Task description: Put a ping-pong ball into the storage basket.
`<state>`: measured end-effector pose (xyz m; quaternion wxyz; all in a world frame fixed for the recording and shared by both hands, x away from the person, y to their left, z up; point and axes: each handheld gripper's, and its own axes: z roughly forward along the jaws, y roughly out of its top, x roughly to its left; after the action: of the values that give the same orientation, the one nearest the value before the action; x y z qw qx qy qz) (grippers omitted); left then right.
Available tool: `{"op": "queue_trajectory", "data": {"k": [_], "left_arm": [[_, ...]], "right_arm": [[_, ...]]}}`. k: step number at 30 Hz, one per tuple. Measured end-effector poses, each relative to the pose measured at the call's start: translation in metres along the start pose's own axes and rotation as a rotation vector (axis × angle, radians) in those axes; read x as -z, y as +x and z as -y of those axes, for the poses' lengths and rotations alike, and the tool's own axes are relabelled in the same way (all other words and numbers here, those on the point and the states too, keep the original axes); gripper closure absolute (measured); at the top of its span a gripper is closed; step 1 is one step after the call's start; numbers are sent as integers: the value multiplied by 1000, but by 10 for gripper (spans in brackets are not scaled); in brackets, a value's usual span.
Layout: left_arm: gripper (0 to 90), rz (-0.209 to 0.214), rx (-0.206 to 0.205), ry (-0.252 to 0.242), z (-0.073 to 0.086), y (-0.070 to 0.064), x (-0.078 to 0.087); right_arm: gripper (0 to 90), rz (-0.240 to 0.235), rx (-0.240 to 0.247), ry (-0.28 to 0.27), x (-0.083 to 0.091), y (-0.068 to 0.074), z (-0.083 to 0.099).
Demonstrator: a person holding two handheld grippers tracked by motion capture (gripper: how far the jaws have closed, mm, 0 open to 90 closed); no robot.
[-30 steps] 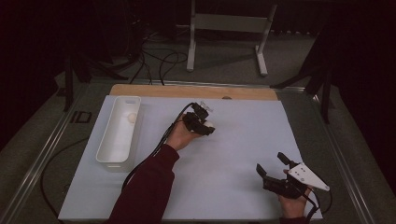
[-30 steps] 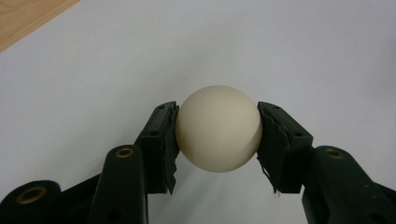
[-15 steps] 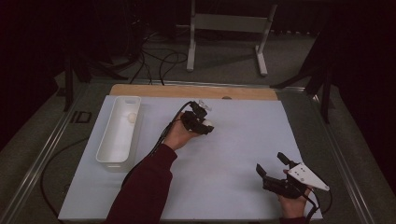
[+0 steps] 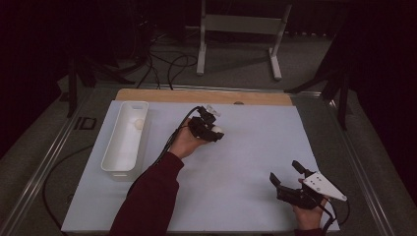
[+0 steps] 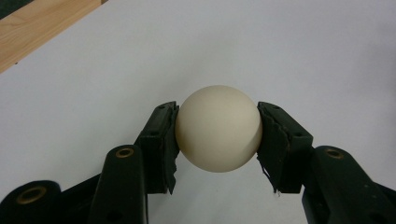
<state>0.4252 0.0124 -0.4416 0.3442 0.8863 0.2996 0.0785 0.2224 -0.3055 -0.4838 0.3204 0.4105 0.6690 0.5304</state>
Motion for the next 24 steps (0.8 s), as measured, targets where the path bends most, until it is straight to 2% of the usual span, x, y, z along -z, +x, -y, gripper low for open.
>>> {"op": "queue_trajectory", "data": {"k": [24], "left_arm": [[512, -16, 17, -16, 6, 9, 19]], "right_arm": [[83, 2, 0, -1, 0, 0, 0]]}}
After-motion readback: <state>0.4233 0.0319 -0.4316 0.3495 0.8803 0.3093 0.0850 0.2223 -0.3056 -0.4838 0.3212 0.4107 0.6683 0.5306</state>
